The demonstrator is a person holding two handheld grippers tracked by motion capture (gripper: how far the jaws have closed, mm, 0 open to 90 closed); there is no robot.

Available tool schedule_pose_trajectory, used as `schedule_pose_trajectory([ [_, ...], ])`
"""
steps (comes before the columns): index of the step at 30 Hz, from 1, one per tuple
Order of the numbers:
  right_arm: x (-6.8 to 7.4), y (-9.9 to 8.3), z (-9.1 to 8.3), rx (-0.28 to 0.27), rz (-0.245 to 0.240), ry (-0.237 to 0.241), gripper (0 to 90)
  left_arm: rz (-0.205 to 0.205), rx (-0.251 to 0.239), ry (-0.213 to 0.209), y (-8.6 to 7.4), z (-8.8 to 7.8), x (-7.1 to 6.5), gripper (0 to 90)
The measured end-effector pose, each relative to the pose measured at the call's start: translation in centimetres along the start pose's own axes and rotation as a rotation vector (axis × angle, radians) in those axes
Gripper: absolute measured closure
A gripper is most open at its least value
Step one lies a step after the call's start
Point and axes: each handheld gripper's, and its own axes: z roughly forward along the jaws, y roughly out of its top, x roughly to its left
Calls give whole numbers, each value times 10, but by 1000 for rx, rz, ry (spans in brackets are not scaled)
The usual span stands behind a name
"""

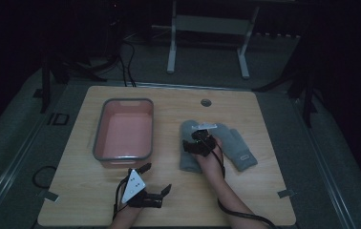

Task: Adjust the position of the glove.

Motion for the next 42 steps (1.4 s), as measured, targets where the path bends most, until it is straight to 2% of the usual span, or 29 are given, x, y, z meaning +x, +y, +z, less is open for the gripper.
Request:
schedule_pose_trajectory([
  [2, 3, -4, 5, 13, -9, -21, 367, 0, 1, 1, 0, 0, 0, 1],
  [4, 3, -8, 11, 26, -16, -17, 407, 1, 1, -1, 0, 0, 0, 1],
  [6, 2, -11, 13, 8, -8, -13, 461, -1, 1, 0, 0, 0, 0, 1],
  [7, 0, -12, 13, 2, -5, -9, 512, 0, 1, 0, 0, 0, 0, 1],
  [9, 1, -14, 12, -9, -31, -17, 629, 1, 1, 0, 0, 0, 0, 1],
  [11, 0, -13, 9, -13, -27, -1, 747, 0, 3, -1, 0, 0, 0, 1],
  [13, -1, -11, 4, -21, -15, 11, 806, -2, 4, -1, 0, 0, 0, 1],
  [14, -2, -10, 0, -24, -6, 34, 815, -2, 3, -1, 0, 0, 0, 1],
  [18, -5, -7, -21, -60, 27, 73, 824, -2, 2, 0, 0, 0, 0, 1],
  [20, -5, -6, -37, -76, 34, 60, 824, 0, 4, 1, 0, 0, 0, 1],
  [21, -5, -6, -37, -76, 34, 60, 824, 0, 4, 1, 0, 0, 0, 1],
  [22, -6, -6, -50, -83, 42, 57, 824, -1, 3, 2, 0, 0, 0, 1],
  [23, -6, -6, -50, -83, 42, 57, 824, -1, 3, 2, 0, 0, 0, 1],
  [24, -5, -8, -61, -81, 42, 52, 824, 0, 3, 4, 0, 0, 0, 1],
  [28, -3, -20, -76, -70, 54, 64, 823, 2, 3, 4, 0, 0, 0, 1],
  [30, -2, -27, -77, -52, 43, 69, 823, 2, 3, 4, 0, 0, 0, 1],
  [36, -1, -45, -65, -6, 62, 75, 805, -2, 3, 5, 0, 0, 0, 1],
  [40, 0, -56, -51, 23, 47, 60, 709, -8, 0, 3, 0, 0, 1, 0],
  [42, -1, -59, -47, 29, 26, 80, 621, -8, 1, 1, 0, 0, 1, 1],
])
